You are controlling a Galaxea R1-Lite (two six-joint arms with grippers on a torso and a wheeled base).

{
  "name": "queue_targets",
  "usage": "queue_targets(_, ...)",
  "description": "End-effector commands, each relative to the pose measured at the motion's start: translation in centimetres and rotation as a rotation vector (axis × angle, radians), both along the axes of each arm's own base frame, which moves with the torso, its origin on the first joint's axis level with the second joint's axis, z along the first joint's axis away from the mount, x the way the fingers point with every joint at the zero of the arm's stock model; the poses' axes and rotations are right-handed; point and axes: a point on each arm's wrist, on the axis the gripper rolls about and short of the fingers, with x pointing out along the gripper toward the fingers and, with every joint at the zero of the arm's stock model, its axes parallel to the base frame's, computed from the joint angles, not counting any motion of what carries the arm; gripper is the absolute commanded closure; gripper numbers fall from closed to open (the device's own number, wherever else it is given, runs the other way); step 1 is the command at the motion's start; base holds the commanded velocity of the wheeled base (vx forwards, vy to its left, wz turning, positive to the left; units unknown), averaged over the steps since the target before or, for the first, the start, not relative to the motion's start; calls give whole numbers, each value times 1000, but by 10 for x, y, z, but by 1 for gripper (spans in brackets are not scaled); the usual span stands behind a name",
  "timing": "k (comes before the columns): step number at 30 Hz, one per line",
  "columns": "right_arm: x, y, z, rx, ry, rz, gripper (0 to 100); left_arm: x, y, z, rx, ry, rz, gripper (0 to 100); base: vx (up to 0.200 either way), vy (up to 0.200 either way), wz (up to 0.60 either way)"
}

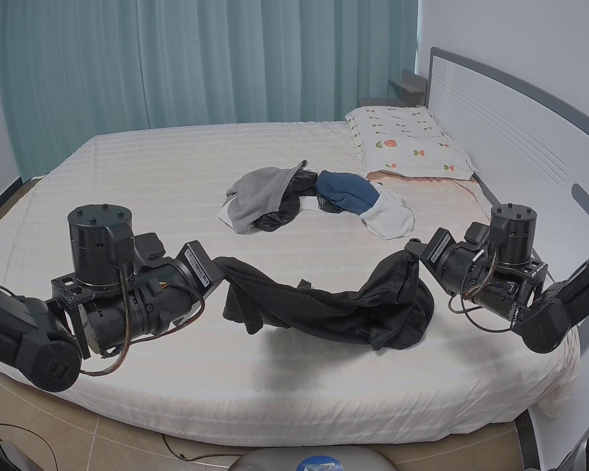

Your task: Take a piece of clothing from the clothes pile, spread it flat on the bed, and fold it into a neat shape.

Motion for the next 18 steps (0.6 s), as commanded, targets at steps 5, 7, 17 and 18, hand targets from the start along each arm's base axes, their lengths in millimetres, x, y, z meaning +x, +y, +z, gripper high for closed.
queue_targets(5,1,1,7,-13,-36,-33,100,-4,4,10,-16,-31,4,100,0,200,0)
queue_targets(7,1,1,8,-12,-37,-33,100,-4,4,11,-17,-32,6,100,0,200,0)
queue_targets(17,-4,-2,23,27,-117,-33,100,-9,8,20,-31,-63,11,100,0,200,0)
queue_targets(18,-4,-2,24,31,-122,-33,100,-9,9,20,-31,-64,13,100,0,200,0)
